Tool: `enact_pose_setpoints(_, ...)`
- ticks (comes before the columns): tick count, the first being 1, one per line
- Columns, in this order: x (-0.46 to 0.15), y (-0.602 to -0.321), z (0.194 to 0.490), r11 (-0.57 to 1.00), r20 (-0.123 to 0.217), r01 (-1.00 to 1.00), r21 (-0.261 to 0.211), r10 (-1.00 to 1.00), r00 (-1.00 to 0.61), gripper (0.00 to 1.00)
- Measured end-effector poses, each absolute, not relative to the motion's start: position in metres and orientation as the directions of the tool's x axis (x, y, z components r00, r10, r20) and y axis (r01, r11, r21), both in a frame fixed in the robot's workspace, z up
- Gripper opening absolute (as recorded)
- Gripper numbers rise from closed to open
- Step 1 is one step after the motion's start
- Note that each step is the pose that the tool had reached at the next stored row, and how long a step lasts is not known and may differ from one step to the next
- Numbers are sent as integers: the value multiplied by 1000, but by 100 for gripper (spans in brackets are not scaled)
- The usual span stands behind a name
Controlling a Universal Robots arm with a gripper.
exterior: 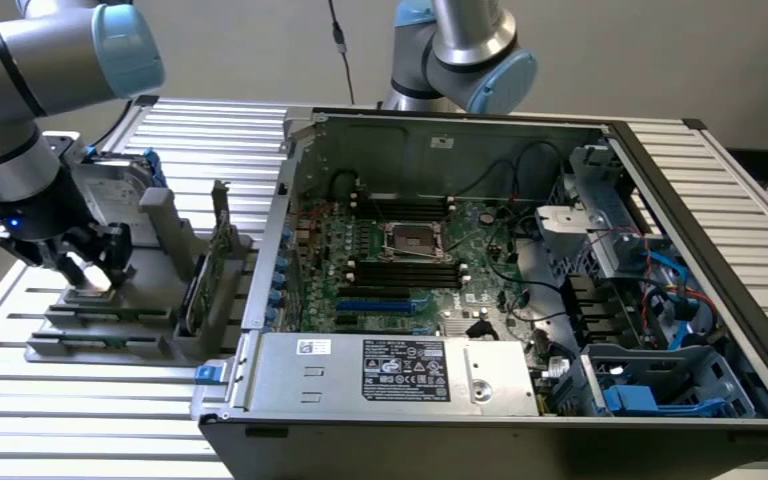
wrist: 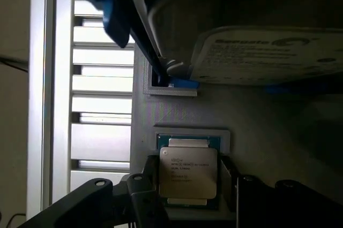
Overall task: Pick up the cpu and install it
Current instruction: 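Pick up the cpu and move it towards the insertion slot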
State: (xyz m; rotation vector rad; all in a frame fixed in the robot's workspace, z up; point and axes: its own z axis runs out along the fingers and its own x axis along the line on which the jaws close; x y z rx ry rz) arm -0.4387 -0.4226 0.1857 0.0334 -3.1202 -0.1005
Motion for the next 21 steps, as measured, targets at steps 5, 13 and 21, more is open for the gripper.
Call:
enact_pose_setpoints(5, -439, -423, 194, 997, 19, -21, 68, -22, -1000, 55)
enact_pose_setpoints(13, -439, -423, 222, 997, 22, -20, 68, -22, -1000, 55)
enact_pose_setpoints(21, -438, -423, 258, 997, 23, -21, 68, -22, -999, 55)
